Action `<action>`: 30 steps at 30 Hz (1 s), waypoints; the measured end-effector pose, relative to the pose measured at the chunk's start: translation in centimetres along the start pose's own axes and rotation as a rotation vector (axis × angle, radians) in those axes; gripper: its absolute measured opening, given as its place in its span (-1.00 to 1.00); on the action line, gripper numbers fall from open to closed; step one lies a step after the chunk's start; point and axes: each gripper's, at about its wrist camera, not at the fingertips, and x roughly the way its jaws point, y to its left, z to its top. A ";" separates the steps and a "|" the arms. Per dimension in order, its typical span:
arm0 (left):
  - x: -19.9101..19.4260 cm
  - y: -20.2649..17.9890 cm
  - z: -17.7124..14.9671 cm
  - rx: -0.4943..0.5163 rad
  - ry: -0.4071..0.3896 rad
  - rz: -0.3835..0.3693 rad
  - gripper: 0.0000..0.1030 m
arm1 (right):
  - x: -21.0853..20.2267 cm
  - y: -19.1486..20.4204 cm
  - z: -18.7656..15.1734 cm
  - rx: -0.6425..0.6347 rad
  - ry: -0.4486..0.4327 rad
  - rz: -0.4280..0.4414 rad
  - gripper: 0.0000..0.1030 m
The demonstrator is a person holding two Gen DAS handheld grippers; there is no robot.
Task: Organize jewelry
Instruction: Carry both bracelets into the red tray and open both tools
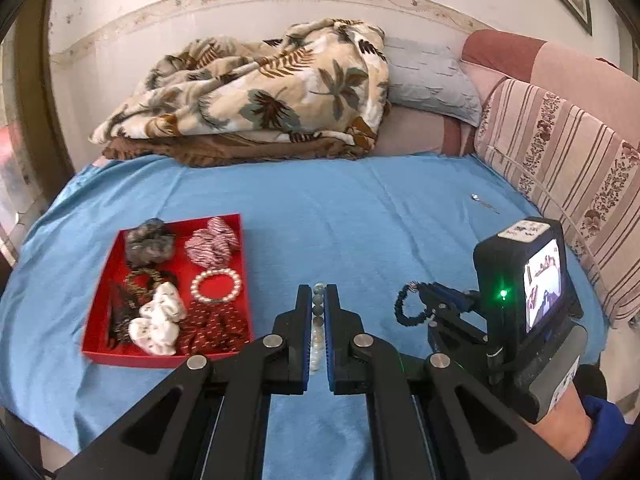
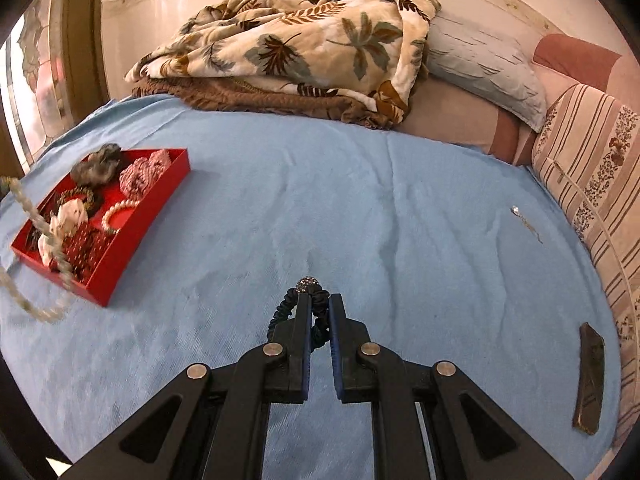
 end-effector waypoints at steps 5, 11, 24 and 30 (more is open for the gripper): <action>-1.5 0.6 -0.6 -0.008 -0.016 0.023 -0.89 | -0.5 0.4 -0.7 -0.011 -0.002 -0.013 -0.82; -2.5 1.4 -1.0 -0.026 -0.022 0.032 -0.89 | -0.8 1.1 -1.2 -0.045 -0.010 -0.044 -0.82; -2.6 2.2 -1.6 -0.033 -0.019 0.061 -0.89 | -1.0 1.4 -1.2 -0.059 -0.024 -0.064 -0.82; -2.5 2.6 -1.7 -0.037 -0.019 0.065 -0.89 | -0.9 1.4 -1.3 -0.066 -0.019 -0.067 -0.82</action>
